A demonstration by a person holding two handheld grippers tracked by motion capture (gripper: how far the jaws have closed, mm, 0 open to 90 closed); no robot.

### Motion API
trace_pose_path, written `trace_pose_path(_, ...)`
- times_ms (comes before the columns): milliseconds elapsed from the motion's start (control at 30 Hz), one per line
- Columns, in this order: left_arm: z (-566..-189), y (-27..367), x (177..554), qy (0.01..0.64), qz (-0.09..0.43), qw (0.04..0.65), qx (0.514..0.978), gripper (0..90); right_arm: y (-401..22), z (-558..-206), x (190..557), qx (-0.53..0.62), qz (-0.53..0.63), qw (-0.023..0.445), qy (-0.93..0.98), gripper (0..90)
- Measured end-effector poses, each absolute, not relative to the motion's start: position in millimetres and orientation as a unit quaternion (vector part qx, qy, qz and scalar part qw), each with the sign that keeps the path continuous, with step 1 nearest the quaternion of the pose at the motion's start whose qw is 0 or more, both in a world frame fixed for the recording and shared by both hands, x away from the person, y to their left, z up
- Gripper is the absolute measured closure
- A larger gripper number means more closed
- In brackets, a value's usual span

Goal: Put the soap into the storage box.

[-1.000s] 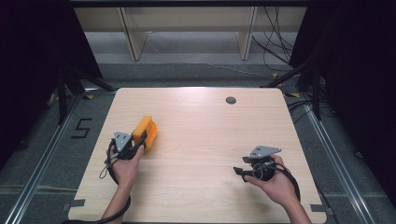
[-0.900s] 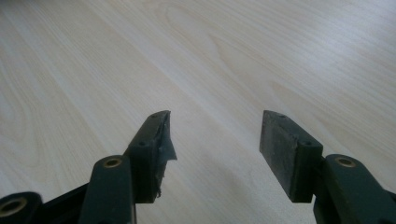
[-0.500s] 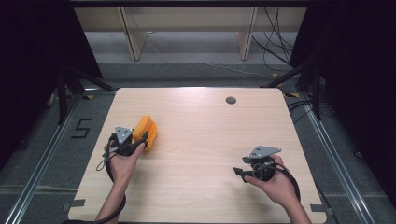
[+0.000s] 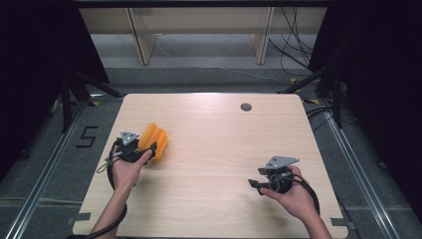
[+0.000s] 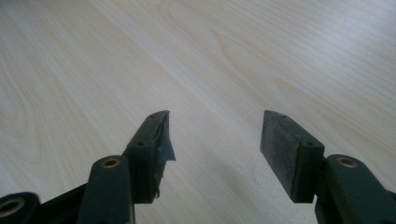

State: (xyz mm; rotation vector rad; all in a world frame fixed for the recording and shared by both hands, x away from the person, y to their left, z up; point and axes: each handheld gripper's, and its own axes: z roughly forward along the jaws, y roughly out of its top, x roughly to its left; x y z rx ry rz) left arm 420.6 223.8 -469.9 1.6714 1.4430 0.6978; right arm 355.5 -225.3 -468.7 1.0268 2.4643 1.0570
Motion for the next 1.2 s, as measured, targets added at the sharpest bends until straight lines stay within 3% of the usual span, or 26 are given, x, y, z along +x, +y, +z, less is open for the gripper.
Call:
trace_pose_path(467,-461,245,419,0.578,0.247,0.406,0.664,30.7,-228,-467,356,0.345,0.357,0.131,0.858,42.8)
trace_pose_path(733,-451,264,389,0.558,0.217,0.428,0.677,28.2,-229,-466,355,0.359,0.355,0.126,0.854,42.8)
trace_pose_path(900,-469,284,355,0.548,0.183,0.434,0.691,28.1,-229,-465,354,0.363,0.36,0.133,0.849,42.9)
trace_pose_path(1067,-501,299,322,0.561,0.172,0.454,0.67,33.4,-228,-466,356,0.357,0.368,0.148,0.845,44.1)
trace_pose_path(1200,-500,296,324,0.552,0.176,0.465,0.669,33.0,-228,-463,357,0.362,0.372,0.153,0.841,44.4)
